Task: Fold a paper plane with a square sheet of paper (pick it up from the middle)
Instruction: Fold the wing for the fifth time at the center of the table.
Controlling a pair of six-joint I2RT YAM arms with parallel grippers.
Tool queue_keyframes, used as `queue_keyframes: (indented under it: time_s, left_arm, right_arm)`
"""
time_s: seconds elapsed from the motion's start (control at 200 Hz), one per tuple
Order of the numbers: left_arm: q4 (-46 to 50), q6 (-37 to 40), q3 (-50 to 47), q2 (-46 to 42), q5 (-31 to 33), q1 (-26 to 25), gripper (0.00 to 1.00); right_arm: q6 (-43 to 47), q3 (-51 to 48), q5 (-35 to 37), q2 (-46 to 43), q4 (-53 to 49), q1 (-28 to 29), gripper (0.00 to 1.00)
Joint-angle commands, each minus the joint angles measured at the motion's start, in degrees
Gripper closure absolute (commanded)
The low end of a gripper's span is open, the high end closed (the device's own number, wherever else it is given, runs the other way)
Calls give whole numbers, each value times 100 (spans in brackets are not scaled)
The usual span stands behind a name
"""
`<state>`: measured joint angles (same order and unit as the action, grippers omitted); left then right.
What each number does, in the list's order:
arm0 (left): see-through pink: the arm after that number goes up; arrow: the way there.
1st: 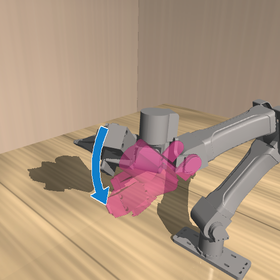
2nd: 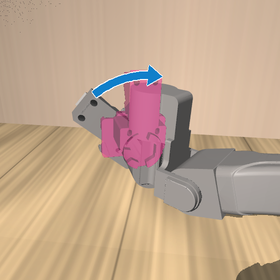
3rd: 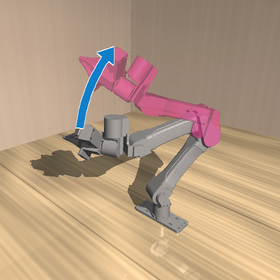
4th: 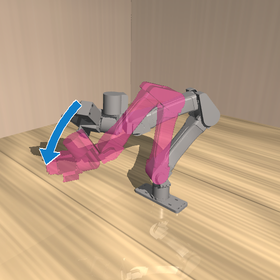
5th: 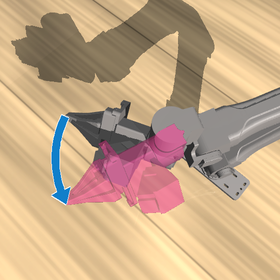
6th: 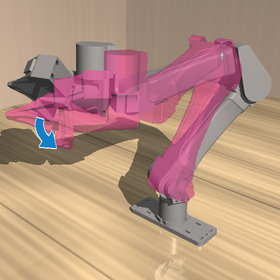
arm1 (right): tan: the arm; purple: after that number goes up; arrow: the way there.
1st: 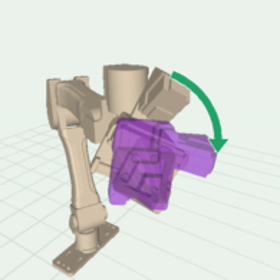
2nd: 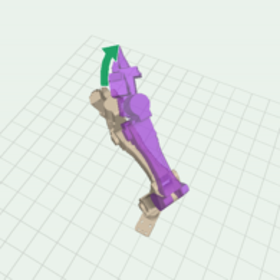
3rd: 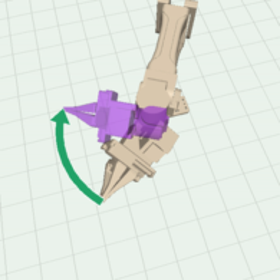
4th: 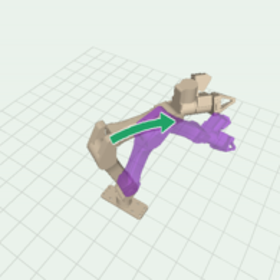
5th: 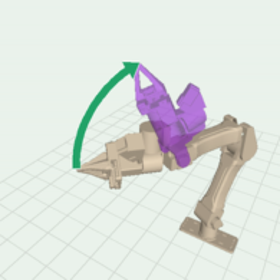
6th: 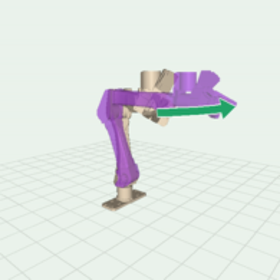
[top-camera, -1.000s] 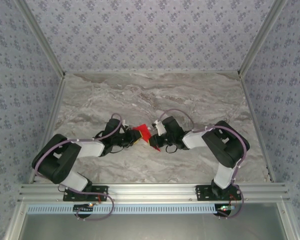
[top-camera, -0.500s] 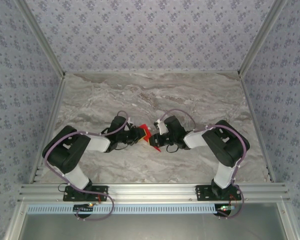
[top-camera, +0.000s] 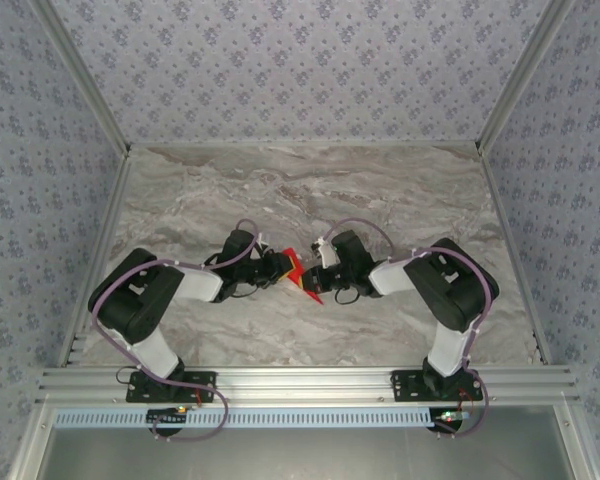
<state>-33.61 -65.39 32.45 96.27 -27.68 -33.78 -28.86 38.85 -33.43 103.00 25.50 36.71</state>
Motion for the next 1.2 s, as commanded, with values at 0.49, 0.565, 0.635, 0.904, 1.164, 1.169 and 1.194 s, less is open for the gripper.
queue_keyframes:
  time_s: [0.49, 0.565, 0.635, 0.904, 1.164, 1.169, 1.194]
  left_arm:
    - [-518, 246, -307, -193, -71, -161, 82]
    - [-475, 275, -229, -133, -71, -155, 82]
    - [-299, 352, -121, -93, -48, -155, 82]
    - [-99, 521, -8, 132, 131, -156, 84]
    - [-212, 570, -23, 293, 184, -160, 85]
    - [-210, 570, -21, 299, 184, -158, 85]
    - [-200, 577, -15, 312, 184, -162, 85]
  right_arm:
    - [-656, 329, -586, 566, -312, -164, 97]
    - [-638, 364, -562, 611, -387, -168, 97]
    - [-635, 376, -568, 638, -420, -165, 98]
    - [-624, 417, -585, 635, -543, -182, 96]
    - [-595, 434, -594, 625, -639, -192, 95]
    - [-594, 432, -594, 625, -641, -191, 95]
    - [-603, 436, -594, 625, -651, -191, 94]
